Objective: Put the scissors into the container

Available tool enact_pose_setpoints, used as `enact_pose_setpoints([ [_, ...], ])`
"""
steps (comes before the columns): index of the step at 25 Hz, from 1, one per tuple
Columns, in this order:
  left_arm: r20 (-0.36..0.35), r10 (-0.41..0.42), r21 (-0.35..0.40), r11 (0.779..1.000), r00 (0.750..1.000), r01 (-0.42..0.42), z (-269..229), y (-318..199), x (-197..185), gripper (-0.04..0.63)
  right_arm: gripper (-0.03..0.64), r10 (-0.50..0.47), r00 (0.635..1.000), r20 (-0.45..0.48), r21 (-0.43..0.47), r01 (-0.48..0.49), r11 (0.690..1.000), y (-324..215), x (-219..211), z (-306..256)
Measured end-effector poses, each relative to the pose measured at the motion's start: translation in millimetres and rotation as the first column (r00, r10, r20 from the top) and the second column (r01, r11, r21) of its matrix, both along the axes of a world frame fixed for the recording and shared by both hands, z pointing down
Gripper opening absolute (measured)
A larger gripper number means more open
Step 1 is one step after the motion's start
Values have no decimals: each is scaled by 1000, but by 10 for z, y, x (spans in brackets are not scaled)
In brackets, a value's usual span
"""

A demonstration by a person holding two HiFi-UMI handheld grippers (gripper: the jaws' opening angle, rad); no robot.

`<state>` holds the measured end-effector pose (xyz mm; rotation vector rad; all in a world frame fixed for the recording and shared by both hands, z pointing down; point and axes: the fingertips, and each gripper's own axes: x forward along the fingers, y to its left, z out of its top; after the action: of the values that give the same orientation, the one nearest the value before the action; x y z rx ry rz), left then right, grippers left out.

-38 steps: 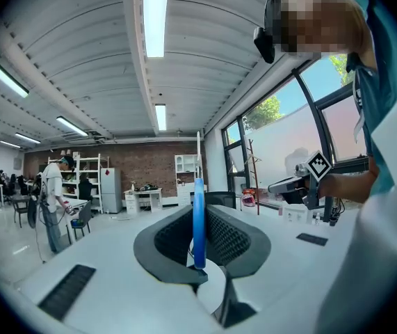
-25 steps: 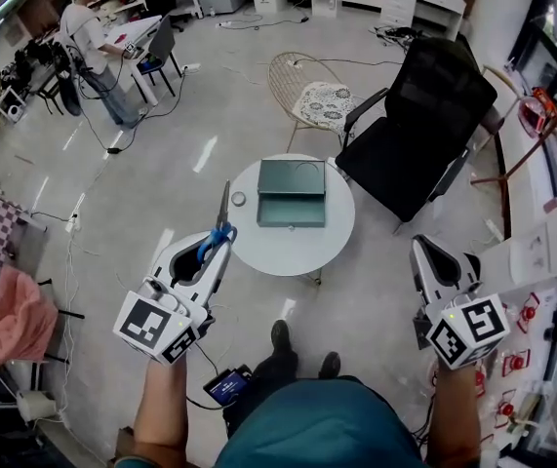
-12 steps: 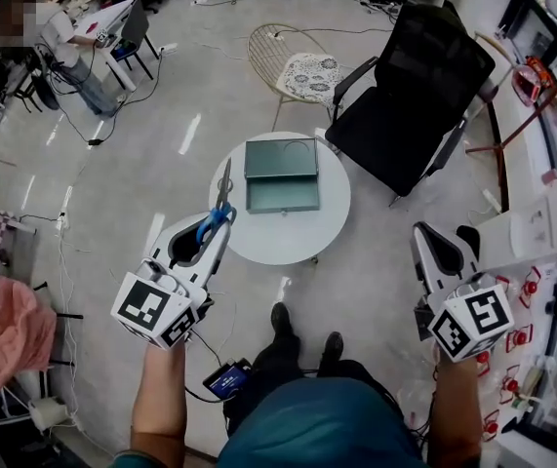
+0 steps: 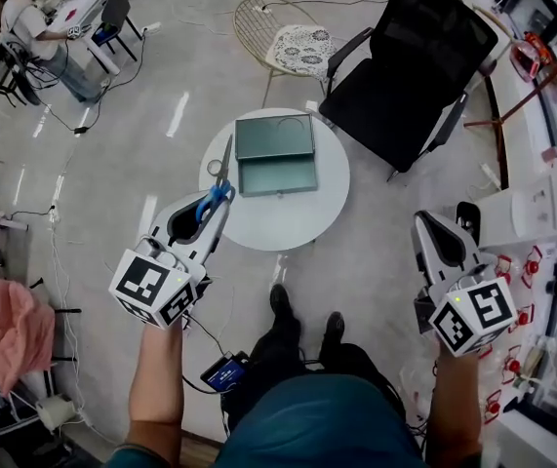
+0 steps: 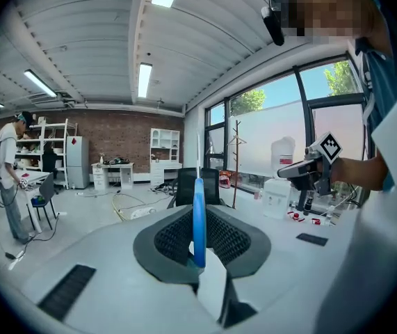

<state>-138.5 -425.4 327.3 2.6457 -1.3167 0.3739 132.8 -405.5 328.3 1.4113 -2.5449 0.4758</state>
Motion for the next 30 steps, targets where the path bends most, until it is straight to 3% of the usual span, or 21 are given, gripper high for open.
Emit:
enact_pose_setpoints([
  [30,36,88,-185,979,995,-80,2048,-1031,-132,66,41,54,998,-12,-157,-55,986,-502,-221,1527],
])
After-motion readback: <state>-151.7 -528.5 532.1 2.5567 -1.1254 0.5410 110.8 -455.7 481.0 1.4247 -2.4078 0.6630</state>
